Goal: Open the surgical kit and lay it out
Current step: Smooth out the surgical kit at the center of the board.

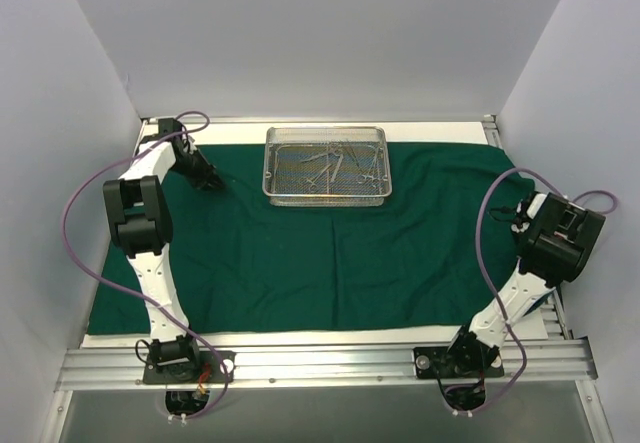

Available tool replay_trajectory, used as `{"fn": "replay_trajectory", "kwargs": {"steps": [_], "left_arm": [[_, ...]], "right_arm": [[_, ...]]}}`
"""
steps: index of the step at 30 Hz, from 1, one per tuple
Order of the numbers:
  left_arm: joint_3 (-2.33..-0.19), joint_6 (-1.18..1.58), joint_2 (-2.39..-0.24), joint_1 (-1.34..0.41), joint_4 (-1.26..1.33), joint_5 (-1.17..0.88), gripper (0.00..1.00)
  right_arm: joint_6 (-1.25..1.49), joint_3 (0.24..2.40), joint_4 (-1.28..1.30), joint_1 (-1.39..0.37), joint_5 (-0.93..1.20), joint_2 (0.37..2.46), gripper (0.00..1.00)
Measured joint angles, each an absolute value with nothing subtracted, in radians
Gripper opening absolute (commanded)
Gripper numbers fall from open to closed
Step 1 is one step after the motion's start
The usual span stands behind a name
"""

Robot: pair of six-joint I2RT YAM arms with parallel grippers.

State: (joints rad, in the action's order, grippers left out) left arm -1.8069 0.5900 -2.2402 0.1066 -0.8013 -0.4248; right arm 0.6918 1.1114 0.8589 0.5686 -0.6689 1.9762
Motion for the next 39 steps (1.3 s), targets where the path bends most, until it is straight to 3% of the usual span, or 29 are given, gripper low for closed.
{"fn": "replay_trajectory", "kwargs": {"steps": [11, 18, 26, 33, 39], "left_arm": [[-1.773, 0.613, -2.24, 0.139, -0.733, -0.455, 0.19], [-1.713, 0.625, -2.24, 0.193, -0.699, -0.473, 0.19], [-1.712, 0.625, -2.24, 0.211, -0.69, -0.487, 0.19], [-1.696, 0.625, -2.24, 0.21, -0.683, -0.505, 0.19], [-1.693, 0.633, -2.24, 0.21, -0.683, -0.515, 0.19]], "right_arm": [[0.82, 1.133, 1.045, 0.602, -0.729, 1.781, 0.0], [0.741, 1.151, 1.053, 0.672, -0.677, 1.677, 0.0], [0.504, 1.374, 0.902, 0.394, -0.613, 1.757, 0.0], [0.347, 1.375, 0.797, 0.437, -0.581, 1.948, 0.0], [0.258, 1.298, 0.77, 0.514, -0.564, 1.961, 0.0]]}}
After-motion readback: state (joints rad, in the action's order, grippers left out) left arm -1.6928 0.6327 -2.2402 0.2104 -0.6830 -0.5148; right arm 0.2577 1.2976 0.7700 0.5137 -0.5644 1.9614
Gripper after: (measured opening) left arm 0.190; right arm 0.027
